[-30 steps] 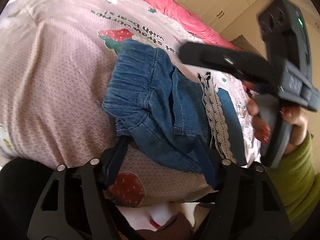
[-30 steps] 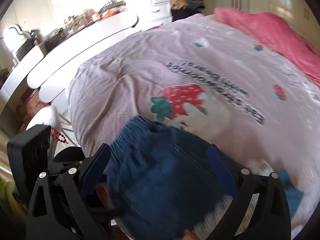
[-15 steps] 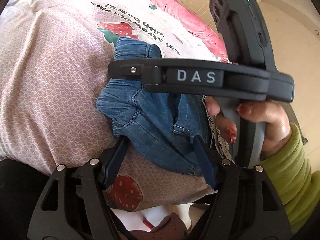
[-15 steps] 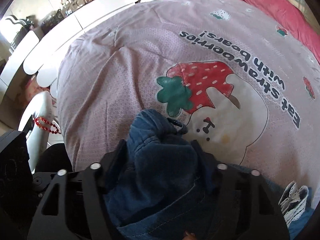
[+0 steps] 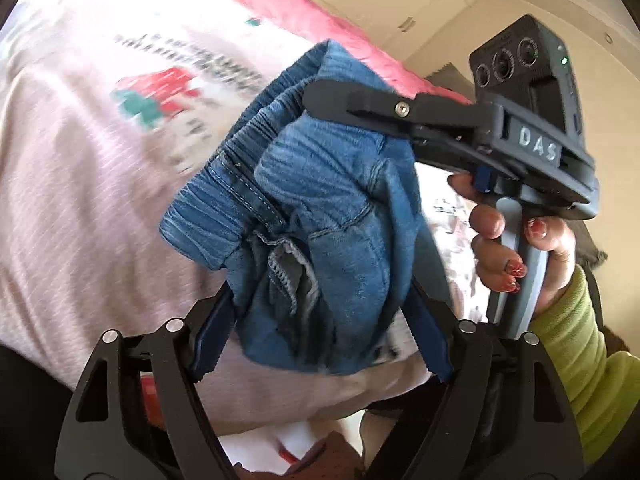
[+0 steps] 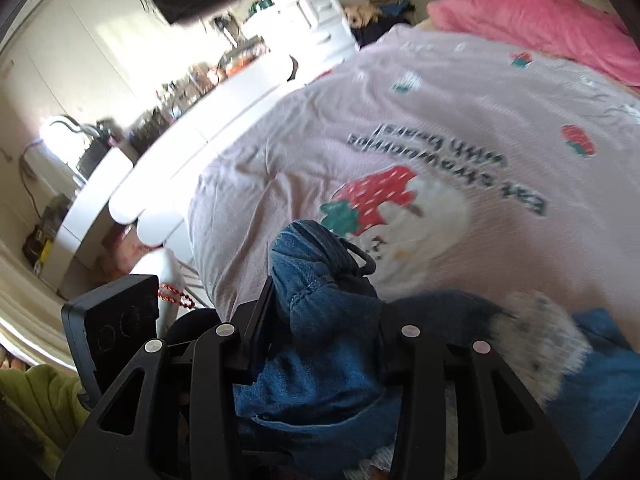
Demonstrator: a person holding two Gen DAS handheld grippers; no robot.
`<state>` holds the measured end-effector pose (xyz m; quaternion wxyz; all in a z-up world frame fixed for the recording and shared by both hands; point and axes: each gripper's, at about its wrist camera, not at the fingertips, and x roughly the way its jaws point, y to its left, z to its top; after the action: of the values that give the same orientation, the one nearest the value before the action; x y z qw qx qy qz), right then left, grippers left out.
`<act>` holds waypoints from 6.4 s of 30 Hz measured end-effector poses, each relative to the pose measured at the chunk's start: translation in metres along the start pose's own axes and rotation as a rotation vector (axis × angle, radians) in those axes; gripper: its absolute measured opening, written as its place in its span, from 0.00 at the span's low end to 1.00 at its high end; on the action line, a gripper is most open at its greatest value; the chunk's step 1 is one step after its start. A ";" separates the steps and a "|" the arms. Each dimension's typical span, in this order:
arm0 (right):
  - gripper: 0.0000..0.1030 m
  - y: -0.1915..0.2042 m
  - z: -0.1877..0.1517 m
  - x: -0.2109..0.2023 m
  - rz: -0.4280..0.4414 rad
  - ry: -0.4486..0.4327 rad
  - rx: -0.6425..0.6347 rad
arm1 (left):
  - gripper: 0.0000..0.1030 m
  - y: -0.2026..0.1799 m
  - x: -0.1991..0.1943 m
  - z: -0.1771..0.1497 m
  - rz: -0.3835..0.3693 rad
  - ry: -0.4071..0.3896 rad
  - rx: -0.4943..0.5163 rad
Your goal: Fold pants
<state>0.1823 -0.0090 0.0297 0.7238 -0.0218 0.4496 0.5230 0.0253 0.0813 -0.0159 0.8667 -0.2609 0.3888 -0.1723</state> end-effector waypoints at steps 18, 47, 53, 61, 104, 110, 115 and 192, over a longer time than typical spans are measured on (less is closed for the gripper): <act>0.70 -0.095 -0.068 -0.117 -0.031 -0.227 0.228 | 0.69 -0.094 0.067 0.010 -0.052 0.109 0.185; 0.70 -0.118 -0.141 -0.141 -0.295 -0.282 0.345 | 0.74 -0.113 0.063 -0.018 -0.006 0.164 0.257; 0.71 -0.105 -0.154 -0.161 -0.319 -0.356 0.331 | 0.78 -0.111 0.050 -0.014 0.012 0.132 0.255; 0.83 -0.062 -0.178 -0.174 -0.413 -0.393 0.198 | 0.84 -0.096 0.036 -0.003 0.084 0.085 0.239; 0.12 0.058 -0.157 -0.021 -0.355 0.024 -0.453 | 0.54 -0.035 0.115 0.061 0.135 0.183 0.168; 0.07 0.052 -0.177 -0.039 -0.321 0.008 -0.401 | 0.57 -0.034 0.118 0.059 0.129 0.177 0.161; 0.07 0.035 -0.182 -0.030 -0.285 0.009 -0.315 | 0.57 -0.037 0.116 0.058 0.148 0.165 0.175; 0.65 -0.080 -0.178 -0.139 -0.489 -0.200 0.309 | 0.86 -0.062 0.075 0.023 0.207 0.098 0.250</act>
<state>0.1257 -0.2366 -0.0176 0.8637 0.0326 0.4317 0.2581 0.0850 0.0016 -0.0104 0.8856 -0.1008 0.4309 -0.1414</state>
